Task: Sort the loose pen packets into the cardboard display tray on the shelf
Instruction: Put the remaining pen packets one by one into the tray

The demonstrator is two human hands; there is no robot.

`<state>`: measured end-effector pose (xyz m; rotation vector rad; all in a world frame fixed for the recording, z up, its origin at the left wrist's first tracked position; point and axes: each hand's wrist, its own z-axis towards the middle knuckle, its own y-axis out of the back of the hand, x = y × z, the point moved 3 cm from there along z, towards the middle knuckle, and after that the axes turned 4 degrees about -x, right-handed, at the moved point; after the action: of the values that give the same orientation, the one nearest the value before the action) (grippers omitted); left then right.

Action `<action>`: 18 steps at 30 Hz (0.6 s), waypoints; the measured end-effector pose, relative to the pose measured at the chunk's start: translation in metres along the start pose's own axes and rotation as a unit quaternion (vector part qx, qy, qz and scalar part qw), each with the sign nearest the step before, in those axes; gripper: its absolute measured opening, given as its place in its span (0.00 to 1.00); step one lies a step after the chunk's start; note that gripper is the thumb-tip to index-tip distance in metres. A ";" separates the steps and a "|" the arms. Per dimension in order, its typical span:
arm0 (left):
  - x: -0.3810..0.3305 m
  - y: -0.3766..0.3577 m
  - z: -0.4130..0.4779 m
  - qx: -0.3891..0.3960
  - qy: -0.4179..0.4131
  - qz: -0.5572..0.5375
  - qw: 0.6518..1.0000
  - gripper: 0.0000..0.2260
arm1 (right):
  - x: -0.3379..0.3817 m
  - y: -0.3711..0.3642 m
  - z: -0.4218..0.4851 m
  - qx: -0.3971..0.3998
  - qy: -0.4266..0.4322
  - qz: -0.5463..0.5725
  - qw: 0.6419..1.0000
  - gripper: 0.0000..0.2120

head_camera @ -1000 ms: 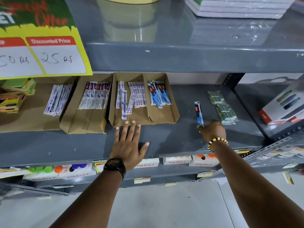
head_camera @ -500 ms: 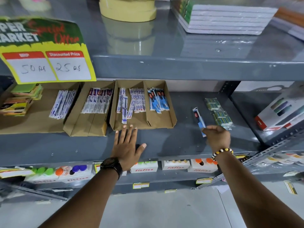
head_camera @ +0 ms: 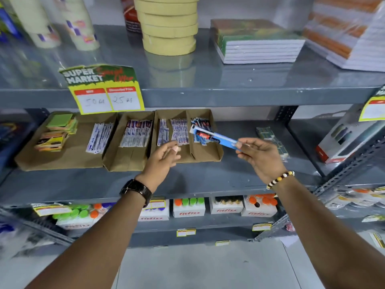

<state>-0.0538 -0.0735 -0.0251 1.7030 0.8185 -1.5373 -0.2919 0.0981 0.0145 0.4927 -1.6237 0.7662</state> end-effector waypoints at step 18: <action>-0.043 0.031 -0.036 0.012 0.013 -0.118 0.993 0.15 | 0.009 -0.046 -0.022 0.123 -0.018 -0.081 0.989 0.13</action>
<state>-0.0122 -0.0610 0.0221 1.6947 1.0490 -1.6891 -0.2470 0.0826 0.0343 0.8086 -1.5096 0.8426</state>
